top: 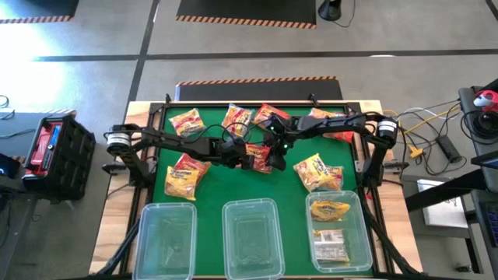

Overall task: Sort Maruchan noodles
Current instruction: Put the orange noodle pack into the middle transparent bin

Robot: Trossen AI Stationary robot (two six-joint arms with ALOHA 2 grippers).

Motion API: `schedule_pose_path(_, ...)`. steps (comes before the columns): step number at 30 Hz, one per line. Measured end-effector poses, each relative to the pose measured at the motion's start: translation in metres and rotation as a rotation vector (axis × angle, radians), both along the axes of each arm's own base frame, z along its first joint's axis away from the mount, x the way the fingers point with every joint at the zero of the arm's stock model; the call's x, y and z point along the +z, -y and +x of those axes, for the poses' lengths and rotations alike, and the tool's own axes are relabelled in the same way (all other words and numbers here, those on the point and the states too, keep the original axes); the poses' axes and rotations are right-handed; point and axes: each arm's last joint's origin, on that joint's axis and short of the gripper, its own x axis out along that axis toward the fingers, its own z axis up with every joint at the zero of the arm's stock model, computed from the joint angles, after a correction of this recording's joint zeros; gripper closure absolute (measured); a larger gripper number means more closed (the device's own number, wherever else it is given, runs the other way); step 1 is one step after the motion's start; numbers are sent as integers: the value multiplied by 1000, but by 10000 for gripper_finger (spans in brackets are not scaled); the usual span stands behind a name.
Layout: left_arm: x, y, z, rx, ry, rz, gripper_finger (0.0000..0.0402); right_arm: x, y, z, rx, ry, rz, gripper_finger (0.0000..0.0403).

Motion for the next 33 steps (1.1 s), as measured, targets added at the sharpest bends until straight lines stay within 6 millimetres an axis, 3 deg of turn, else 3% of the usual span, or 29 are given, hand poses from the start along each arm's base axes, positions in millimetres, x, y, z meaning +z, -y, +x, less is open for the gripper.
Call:
schedule_pose_path(7, -2, 5, -1, -18, -14, -7, 170, 2, 6, 6, 155, 74, -346, 255)
schedule_pose_path(19, -1, 17, 1, -53, 4, -22, 170, -15, 10, 10, 217, 42, -441, 255)
schedule_pose_path(25, 2, 19, 2, -50, 24, -29, 170, -25, 12, 12, 52, -38, -360, 255)
schedule_pose_path(33, 4, 20, 2, -25, 38, -45, 170, -24, 13, 15, -383, -119, -81, 255)
